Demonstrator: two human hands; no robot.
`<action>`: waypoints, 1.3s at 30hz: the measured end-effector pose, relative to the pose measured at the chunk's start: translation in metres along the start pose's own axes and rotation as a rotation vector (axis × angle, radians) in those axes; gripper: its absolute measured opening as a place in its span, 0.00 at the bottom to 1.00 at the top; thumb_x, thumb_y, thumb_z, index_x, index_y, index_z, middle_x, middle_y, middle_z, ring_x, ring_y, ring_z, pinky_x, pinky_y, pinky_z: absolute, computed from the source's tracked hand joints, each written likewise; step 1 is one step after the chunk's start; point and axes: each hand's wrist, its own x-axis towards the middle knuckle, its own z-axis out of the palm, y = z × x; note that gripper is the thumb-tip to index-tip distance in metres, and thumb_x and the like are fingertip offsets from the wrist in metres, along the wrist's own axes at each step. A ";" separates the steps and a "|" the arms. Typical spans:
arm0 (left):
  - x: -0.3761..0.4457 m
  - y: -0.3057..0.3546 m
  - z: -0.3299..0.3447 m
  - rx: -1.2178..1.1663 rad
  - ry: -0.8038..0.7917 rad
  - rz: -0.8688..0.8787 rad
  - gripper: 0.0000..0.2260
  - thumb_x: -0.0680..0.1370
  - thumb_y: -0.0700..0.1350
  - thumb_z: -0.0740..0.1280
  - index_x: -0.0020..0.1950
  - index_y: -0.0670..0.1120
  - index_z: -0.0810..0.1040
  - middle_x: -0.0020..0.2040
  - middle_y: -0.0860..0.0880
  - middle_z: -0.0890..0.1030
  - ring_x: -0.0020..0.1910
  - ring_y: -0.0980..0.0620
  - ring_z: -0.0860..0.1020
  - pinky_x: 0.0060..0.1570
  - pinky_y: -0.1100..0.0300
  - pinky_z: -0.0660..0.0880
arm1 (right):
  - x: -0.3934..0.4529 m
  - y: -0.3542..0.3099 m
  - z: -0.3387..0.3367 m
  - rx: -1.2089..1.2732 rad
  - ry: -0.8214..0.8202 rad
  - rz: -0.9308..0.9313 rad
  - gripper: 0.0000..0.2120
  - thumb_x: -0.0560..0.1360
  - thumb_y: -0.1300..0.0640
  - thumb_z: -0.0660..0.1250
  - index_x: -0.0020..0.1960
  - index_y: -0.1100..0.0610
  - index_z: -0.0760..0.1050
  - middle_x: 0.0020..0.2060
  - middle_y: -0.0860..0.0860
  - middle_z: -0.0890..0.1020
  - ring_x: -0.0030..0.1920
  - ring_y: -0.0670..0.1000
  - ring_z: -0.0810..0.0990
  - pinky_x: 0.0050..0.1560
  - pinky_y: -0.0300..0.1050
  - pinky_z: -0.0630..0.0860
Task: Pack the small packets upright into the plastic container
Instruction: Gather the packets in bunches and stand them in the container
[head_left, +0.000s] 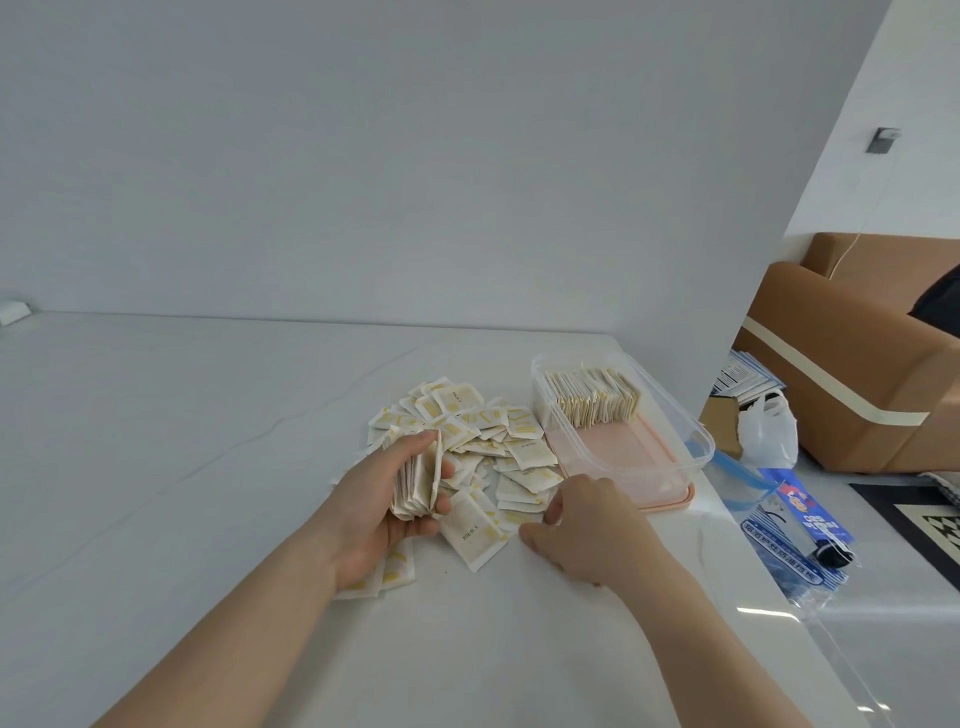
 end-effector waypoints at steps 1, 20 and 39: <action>0.000 0.000 0.001 0.009 -0.007 0.002 0.11 0.81 0.52 0.67 0.53 0.45 0.81 0.47 0.44 0.82 0.32 0.48 0.79 0.32 0.55 0.74 | 0.001 0.001 0.002 -0.009 0.016 -0.002 0.16 0.72 0.43 0.71 0.49 0.55 0.80 0.42 0.52 0.81 0.44 0.55 0.82 0.43 0.46 0.80; 0.004 -0.004 0.000 -0.058 -0.040 -0.054 0.10 0.80 0.50 0.67 0.55 0.44 0.79 0.41 0.44 0.78 0.30 0.47 0.74 0.32 0.56 0.67 | -0.011 -0.024 0.022 -0.136 0.137 -0.290 0.32 0.69 0.26 0.64 0.68 0.41 0.73 0.56 0.46 0.82 0.62 0.52 0.78 0.51 0.46 0.72; 0.005 -0.006 0.002 -0.113 0.089 0.031 0.07 0.80 0.39 0.67 0.57 0.42 0.78 0.47 0.42 0.81 0.42 0.44 0.85 0.37 0.54 0.81 | -0.005 -0.025 0.017 0.319 0.217 -0.317 0.10 0.71 0.50 0.73 0.40 0.48 0.72 0.32 0.47 0.80 0.33 0.46 0.76 0.36 0.45 0.73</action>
